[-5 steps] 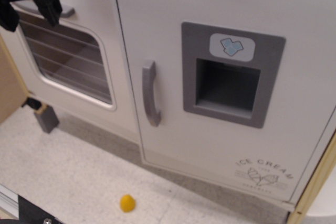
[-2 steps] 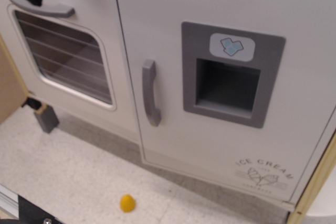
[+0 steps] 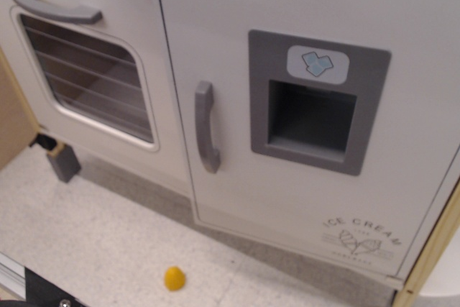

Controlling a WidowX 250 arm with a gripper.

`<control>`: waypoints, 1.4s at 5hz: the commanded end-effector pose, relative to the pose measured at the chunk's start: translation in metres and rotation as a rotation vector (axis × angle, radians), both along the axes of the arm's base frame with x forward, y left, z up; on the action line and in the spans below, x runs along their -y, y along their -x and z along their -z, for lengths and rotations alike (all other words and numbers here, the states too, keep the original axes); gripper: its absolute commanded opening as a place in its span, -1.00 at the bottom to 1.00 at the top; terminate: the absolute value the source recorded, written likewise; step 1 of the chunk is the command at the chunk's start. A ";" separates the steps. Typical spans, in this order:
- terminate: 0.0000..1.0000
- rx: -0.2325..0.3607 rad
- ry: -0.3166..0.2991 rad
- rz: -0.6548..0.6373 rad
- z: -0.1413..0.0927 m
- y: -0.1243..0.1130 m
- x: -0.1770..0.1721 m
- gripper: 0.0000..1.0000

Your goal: Open fridge

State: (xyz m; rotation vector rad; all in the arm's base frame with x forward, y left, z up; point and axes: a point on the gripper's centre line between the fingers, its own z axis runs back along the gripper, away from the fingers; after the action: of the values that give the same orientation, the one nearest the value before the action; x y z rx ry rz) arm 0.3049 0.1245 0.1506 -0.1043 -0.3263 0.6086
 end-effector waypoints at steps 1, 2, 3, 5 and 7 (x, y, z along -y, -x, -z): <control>-1.00 -0.007 -0.043 0.137 -0.005 0.011 0.019 1.00; -1.00 -0.023 -0.026 0.216 -0.011 0.030 0.031 1.00; -1.00 -0.038 -0.019 0.293 -0.015 0.052 0.042 1.00; -1.00 -0.073 0.014 0.429 -0.026 0.095 0.075 1.00; -1.00 -0.089 -0.024 0.564 -0.016 0.136 0.111 1.00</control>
State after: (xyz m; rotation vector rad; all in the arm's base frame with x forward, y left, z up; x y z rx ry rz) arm 0.1720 0.0033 0.1572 -0.1453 -0.1808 0.0427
